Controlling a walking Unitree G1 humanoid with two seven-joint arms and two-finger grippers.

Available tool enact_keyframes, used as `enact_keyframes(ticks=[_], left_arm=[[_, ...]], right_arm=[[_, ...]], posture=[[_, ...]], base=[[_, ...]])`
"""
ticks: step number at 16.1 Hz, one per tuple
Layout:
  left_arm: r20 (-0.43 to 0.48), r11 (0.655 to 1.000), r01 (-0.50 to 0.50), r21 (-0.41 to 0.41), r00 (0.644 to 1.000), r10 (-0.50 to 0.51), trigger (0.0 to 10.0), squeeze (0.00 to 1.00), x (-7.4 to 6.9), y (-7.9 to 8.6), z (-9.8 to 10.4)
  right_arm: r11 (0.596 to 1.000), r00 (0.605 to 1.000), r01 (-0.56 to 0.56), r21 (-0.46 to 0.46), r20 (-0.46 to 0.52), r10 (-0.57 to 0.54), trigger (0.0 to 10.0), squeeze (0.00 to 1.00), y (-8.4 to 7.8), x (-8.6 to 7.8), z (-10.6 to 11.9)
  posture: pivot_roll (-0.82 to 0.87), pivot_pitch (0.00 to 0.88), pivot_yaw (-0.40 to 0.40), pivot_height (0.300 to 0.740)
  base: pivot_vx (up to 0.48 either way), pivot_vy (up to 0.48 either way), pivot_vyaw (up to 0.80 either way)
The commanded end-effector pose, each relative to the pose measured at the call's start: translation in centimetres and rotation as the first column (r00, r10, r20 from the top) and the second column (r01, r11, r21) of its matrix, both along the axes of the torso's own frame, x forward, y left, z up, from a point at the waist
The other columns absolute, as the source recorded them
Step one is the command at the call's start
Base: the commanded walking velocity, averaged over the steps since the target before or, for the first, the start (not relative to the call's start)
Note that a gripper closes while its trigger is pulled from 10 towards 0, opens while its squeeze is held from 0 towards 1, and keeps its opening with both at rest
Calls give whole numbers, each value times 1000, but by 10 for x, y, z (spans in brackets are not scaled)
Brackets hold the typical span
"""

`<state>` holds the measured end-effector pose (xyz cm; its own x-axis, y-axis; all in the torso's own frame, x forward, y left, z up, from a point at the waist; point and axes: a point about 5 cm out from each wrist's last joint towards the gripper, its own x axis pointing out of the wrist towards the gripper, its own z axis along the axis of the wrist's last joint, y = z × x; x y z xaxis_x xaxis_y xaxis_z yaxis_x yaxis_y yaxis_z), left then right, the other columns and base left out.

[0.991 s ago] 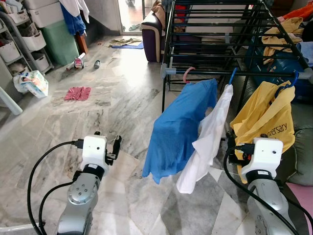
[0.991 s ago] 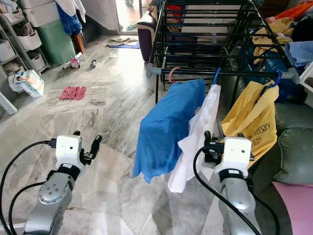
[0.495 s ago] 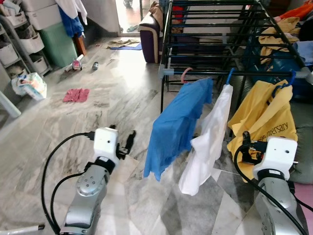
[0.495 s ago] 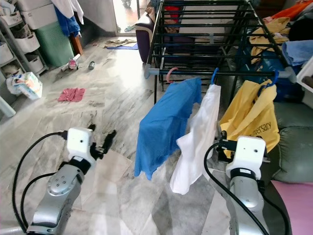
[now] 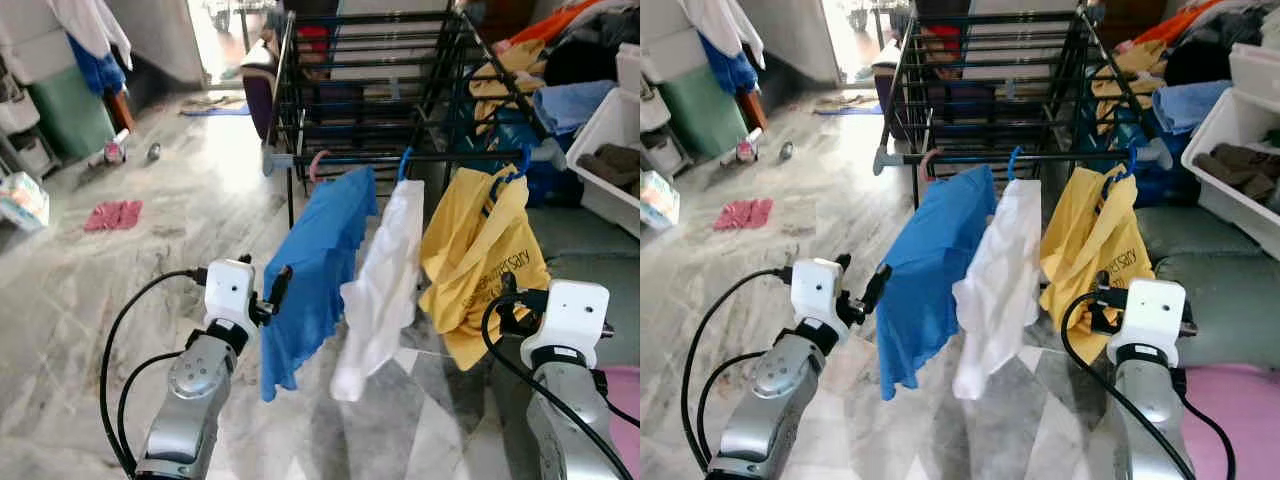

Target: Hang hanger

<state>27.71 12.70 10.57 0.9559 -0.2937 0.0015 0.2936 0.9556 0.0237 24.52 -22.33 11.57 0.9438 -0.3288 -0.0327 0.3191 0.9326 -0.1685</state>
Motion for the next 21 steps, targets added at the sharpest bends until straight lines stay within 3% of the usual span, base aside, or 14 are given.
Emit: enact_keyframes(ticks=[1, 5, 10, 19, 21], left_arm=[[-11, 1000, -12, 5, 1000, 12, 10000, 0, 1, 4, -1], [-32, 996, -82, -32, 996, 81, 10000, 0, 11, 13, -2], [-5, 996, -44, -75, 999, 44, 10000, 0, 17, 6, 7], [-22, 997, -17, -76, 1000, 16, 10000, 0, 20, 0, 5], [-39, 999, -13, -45, 999, 11, 10000, 0, 19, -4, 1]], right_arm=[[1000, 1000, -12, 0, 5, 12, 10000, 0, 3, 2, 2], [996, 997, -81, 33, -1, 81, 10000, 0, 15, 8, 1], [987, 989, -145, 62, 9, 145, 10000, 0, 21, 17, 3], [984, 984, -180, 2, 5, 180, 10000, 0, 28, 21, 5], [987, 987, -160, -8, 0, 160, 10000, 0, 25, 19, 4]], posture=[[-99, 0, 26, 740], [-103, 0, 27, 740], [-95, 0, 32, 740], [-109, 0, 38, 740], [-90, 0, 35, 740]], base=[[0, -439, 0], [0, 0, 0], [49, 0, 0], [287, 370, 0], [0, 0, 0]])
